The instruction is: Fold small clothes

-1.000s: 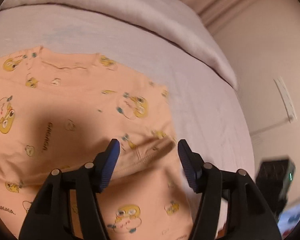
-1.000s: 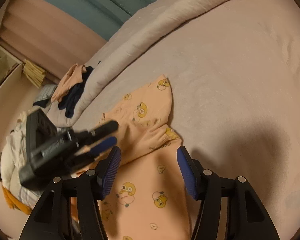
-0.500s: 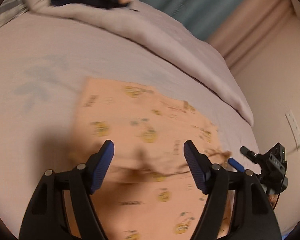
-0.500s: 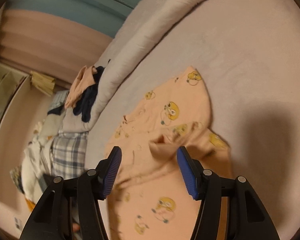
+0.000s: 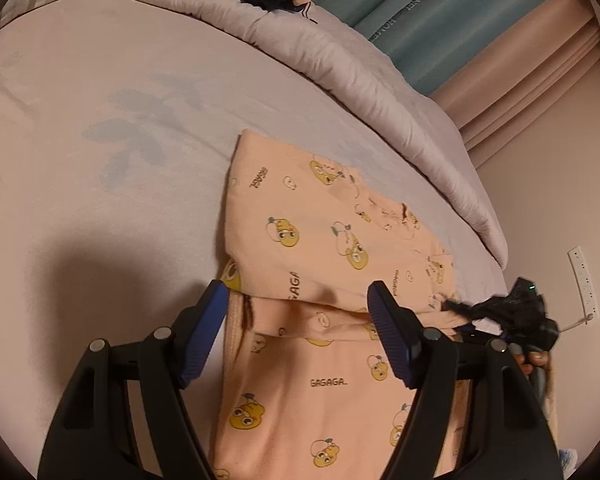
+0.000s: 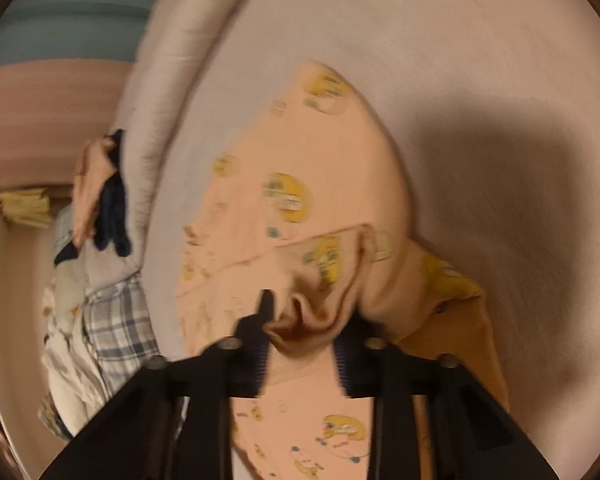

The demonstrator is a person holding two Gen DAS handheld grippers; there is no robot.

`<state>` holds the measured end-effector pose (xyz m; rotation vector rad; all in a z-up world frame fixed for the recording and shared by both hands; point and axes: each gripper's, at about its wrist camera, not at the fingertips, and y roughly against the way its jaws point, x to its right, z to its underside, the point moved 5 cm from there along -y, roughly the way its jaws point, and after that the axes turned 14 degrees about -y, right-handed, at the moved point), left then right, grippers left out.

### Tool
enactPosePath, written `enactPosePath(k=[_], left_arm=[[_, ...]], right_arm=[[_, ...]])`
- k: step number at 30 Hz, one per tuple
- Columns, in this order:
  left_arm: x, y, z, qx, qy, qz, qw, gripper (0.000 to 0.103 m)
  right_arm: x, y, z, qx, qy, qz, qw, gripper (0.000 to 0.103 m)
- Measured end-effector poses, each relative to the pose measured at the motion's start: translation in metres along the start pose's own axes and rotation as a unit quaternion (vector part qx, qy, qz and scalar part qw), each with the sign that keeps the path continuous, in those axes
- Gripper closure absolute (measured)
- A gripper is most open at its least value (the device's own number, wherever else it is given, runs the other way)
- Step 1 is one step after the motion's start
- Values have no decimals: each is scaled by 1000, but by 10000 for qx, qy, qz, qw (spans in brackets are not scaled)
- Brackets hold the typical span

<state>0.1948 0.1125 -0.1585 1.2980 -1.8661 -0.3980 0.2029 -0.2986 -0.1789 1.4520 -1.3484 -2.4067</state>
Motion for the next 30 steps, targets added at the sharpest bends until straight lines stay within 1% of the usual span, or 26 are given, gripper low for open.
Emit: enactPosePath(k=[1,2,3,4,5,6,7,8,10,11,12,13,14,15,16,17,18,20,22,23,24,25,26,28,30], left_arm=[[0,0,0,7,-3,16,10000,31],[0,0,1,4,-12,33,10000,31],[-1,0,1,-6,-26,32,10000,31],[-2,-1,2,-27,-34,7,10000,31],[-3,-2,3,-56,-22,-25,10000,31],[-5,-2,4,-72,12,-32,10000,31],[-6,-1,5,-66,59,-26,10000,31],[-7,0,5,-53,79,-19,10000,31],[-9,4,7,-32,106,-44,9999,31],[-10,6,9,-34,121,-51,9999,31],[-12,8,10,-43,143,-57,9999,31],[-14,12,13,-57,175,-63,9998,31],[-15,15,15,-60,184,-65,9998,31],[-15,19,19,-64,190,-73,9998,31],[-16,24,22,-65,191,-80,9998,31],[-17,29,27,-60,194,-76,9998,31],[-17,33,31,-58,205,-69,9997,31],[-16,42,41,-49,265,-42,9996,31],[-13,48,51,-60,276,-41,9996,31],[-10,53,56,-81,236,-57,9997,31],[-7,55,60,-105,196,-71,9997,31],[-3,59,65,-158,121,-83,9998,31],[-1,61,69,-187,75,-92,9998,31],[3,67,77,-248,13,-126,9996,31],[5,74,85,-287,7,-145,9995,31]], right_arm=[[0,3,1,59,117,-11,9999,92],[-5,7,5,177,377,2,9991,92],[-14,14,10,363,789,-12,9962,92],[-28,24,17,668,1384,-12,9881,92],[-37,31,21,967,1849,128,9779,92],[-44,36,24,1317,2327,373,9629,92],[-47,36,26,1523,2692,615,9490,92],[-44,31,25,1453,2805,787,9455,92],[-31,17,17,1186,2761,1096,9475,92],[-23,13,13,1135,2706,1236,9480,91],[-19,12,10,1118,2681,1218,9491,91],[-18,17,10,1201,2635,1111,9507,91],[-18,24,9,1349,2617,1100,9493,83],[-19,35,10,1622,2659,1108,9438,78],[-20,41,13,1800,2717,1123,9387,76],[-22,48,16,1987,2813,1083,9325,71],[-23,54,19,2076,2900,963,9293,67],[-23,57,27,2009,3034,549,9298,67],[-17,49,29,1777,3088,420,9334,67],[-15,43,30,1670,3114,508,9341,67],[-14,35,30,1601,3140,727,9330,67],[-8,28,27,1572,3147,1085,9298,72],[-2,26,25,1543,3107,1187,9304,79],[5,35,22,1546,2889,1097,9384,80],[8,48,25,1639,2828,1053,9392,80]])
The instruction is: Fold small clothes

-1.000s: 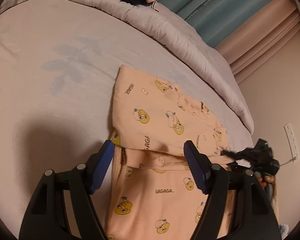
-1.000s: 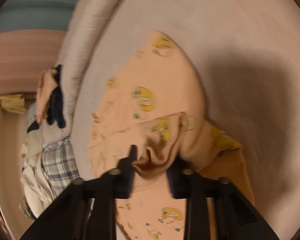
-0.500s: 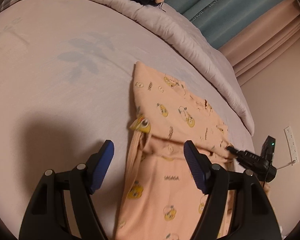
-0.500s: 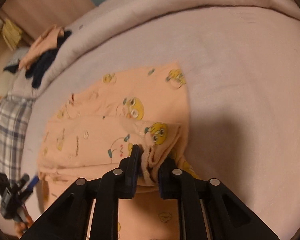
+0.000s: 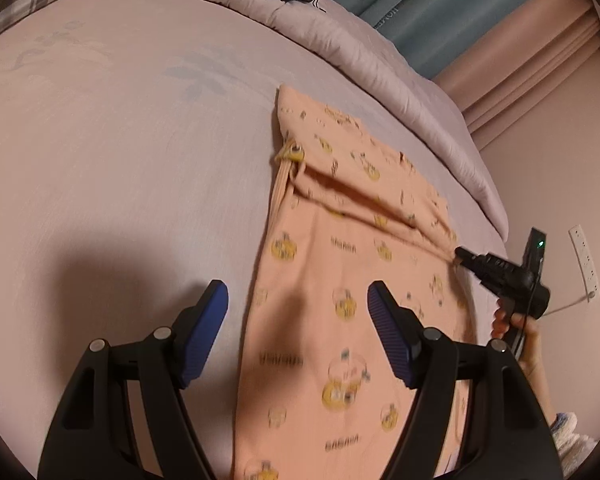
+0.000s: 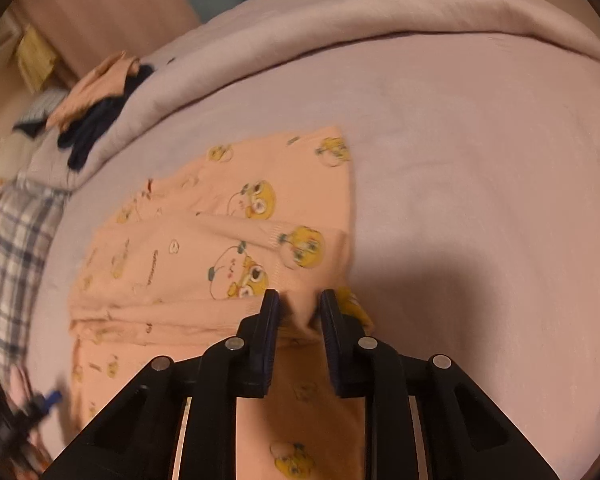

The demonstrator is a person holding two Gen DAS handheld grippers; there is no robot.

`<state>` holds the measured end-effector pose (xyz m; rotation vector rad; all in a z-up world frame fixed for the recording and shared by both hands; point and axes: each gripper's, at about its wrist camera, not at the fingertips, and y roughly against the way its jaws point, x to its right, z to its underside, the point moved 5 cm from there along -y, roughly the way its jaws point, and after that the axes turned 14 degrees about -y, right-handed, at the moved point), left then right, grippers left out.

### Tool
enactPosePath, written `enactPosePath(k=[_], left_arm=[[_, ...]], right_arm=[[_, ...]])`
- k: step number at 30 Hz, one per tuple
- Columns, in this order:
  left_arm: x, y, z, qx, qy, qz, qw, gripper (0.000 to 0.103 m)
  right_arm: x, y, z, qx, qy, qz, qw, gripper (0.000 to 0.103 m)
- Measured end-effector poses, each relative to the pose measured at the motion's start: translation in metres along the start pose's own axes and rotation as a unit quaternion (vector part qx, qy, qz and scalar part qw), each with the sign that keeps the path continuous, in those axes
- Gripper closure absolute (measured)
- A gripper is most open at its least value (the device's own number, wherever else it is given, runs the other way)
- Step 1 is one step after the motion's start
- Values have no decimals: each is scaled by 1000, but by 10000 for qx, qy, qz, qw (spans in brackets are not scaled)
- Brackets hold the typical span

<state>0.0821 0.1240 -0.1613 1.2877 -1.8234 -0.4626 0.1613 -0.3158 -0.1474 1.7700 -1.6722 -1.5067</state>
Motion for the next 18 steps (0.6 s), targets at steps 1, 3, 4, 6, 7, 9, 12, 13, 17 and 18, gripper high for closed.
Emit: enactPosePath(k=[1,3,4,6,7,9,12,13,17,18], left_arm=[[0,3,5,-12,36,28,10000,31],[2,10,16,-12,100,120,9999,29],[2,13,22,-36,114,120,9999,29],[3,17,31,-92,110,121,9998,27],[3,19,35,-117,122,146,9998,27],[2,21,43,-180,199,213,9994,27],[1,28,55,-214,273,191,9992,27],[1,31,59,-201,279,180,9992,27],[2,37,70,-186,280,167,9993,26],[1,38,73,-194,278,155,9993,26]], right_arm=[[3,8,4,-13,10,-10,10000,80],[2,19,16,-166,45,-177,9997,74],[4,28,27,-263,99,-308,9991,70],[6,38,46,-372,173,-397,9984,53],[10,45,59,-449,213,-472,9976,53],[14,49,71,-580,233,-552,9965,53],[25,59,86,-649,159,-583,9961,53],[23,59,85,-654,123,-578,9961,53],[30,69,94,-695,70,-516,9962,53],[30,71,95,-699,68,-499,9963,53]])
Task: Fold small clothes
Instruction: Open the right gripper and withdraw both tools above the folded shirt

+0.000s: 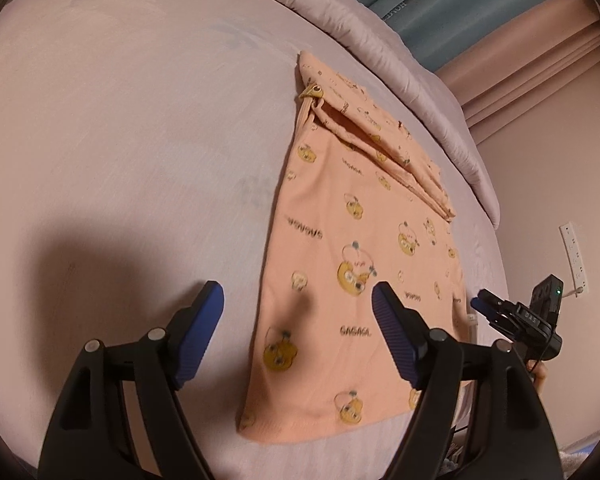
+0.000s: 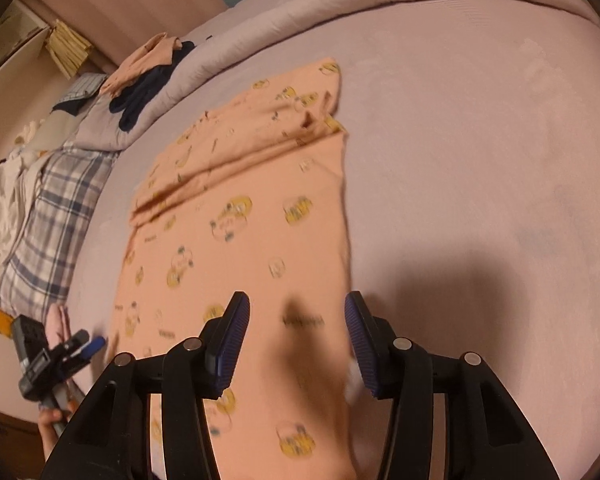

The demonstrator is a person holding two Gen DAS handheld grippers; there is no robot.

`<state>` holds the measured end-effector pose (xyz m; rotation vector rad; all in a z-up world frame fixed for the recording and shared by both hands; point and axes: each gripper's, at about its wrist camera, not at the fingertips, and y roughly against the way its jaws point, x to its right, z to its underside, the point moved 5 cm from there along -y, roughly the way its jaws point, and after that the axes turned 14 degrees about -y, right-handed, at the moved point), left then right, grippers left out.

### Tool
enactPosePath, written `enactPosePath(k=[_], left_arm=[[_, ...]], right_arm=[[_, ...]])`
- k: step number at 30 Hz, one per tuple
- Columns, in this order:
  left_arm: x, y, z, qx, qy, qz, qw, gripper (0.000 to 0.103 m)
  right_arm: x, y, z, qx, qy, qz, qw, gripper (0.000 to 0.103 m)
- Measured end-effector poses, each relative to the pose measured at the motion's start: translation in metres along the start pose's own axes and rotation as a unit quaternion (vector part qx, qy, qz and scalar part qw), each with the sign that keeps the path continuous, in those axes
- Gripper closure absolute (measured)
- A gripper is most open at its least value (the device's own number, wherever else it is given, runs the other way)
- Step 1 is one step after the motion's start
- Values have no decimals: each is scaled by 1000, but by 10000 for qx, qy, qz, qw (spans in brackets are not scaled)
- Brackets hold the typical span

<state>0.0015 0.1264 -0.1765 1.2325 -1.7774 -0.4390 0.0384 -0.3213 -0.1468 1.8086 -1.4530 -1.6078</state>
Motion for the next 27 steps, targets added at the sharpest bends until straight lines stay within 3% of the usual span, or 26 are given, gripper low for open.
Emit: enactPosePath(k=[10,27], left_arm=[[-9,6,16,-46,188,140,9997,26],[-16,10,24,-150,539,949,9939,25]], right_arm=[[29,10,24,-180,-238,65,9995,53],[23,-6,51,-958,-298,-631,9930,53]])
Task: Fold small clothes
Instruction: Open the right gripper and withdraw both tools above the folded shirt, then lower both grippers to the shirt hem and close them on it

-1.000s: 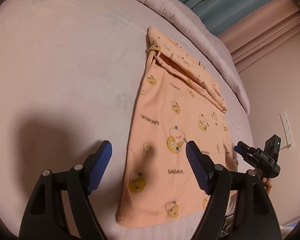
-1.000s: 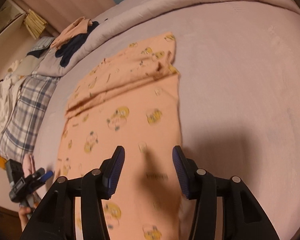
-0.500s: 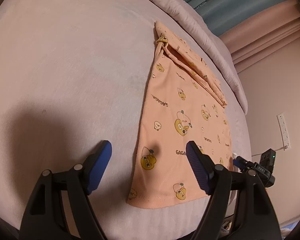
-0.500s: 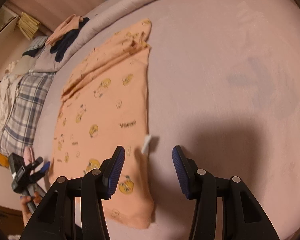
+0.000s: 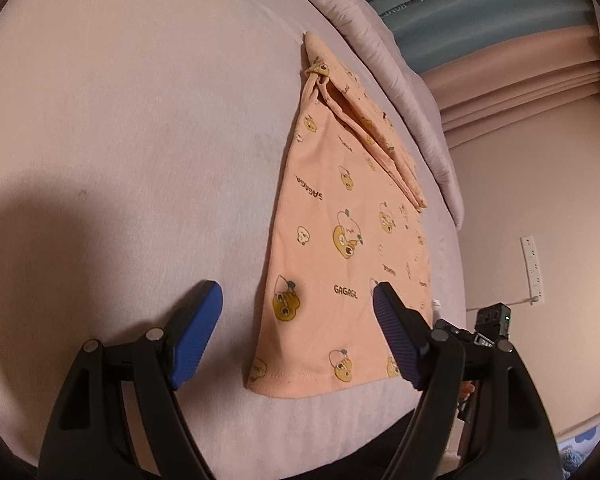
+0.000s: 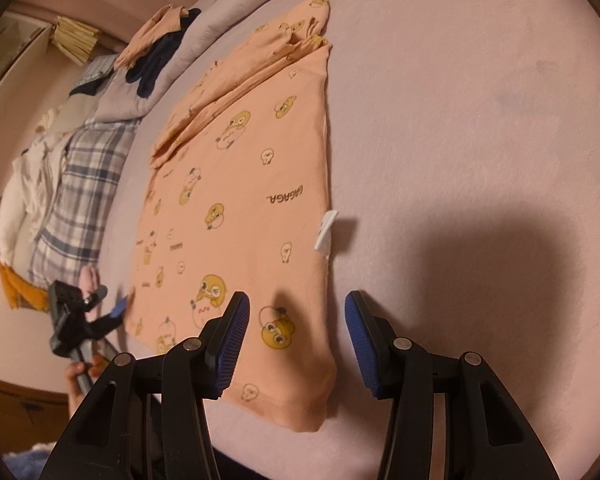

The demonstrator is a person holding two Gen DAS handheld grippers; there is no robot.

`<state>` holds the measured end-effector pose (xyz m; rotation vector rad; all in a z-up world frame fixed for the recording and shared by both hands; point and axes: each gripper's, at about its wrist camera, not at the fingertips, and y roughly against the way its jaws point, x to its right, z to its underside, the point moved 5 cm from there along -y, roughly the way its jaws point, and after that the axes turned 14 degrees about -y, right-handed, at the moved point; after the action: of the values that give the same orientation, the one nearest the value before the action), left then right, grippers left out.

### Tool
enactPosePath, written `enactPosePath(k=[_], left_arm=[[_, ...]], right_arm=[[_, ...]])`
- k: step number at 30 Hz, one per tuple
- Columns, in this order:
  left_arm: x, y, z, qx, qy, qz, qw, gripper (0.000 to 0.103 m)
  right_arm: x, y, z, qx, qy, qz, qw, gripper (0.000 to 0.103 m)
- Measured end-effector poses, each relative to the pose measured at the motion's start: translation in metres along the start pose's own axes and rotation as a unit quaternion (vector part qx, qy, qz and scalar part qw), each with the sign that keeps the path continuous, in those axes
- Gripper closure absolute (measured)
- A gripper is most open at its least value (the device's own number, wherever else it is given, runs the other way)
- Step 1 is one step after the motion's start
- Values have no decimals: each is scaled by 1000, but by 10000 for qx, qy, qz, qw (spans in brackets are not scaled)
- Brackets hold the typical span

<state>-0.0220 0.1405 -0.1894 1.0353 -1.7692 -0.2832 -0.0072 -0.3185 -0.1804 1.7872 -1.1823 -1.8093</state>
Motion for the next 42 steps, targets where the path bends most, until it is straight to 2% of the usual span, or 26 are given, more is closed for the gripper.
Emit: enactPosePath(k=[8,12,19,28,37,42], left_arm=[[-1,-7,-7,-2,55,131,9999,24],[3,-9,-6,-77,-71,169,9998,24],[16,-21,1,-324,-305,438,9980,22],[26,-31,5,-484,-374,734,9954,22],[28,-33,1,-498,-342,797,9950,24],[24,-27,10,-753,-296,950,9922,26]], right_arm=[[-3,-5,-3,-9,17,-110,9999,53],[-3,-5,-4,-34,31,-157,9999,53],[-1,-7,-4,-139,-12,-419,9990,53],[-1,-7,-1,-196,-104,-659,9976,53],[-5,-10,-1,-213,-30,-623,9978,53],[-3,-8,5,-473,89,-531,9974,53]])
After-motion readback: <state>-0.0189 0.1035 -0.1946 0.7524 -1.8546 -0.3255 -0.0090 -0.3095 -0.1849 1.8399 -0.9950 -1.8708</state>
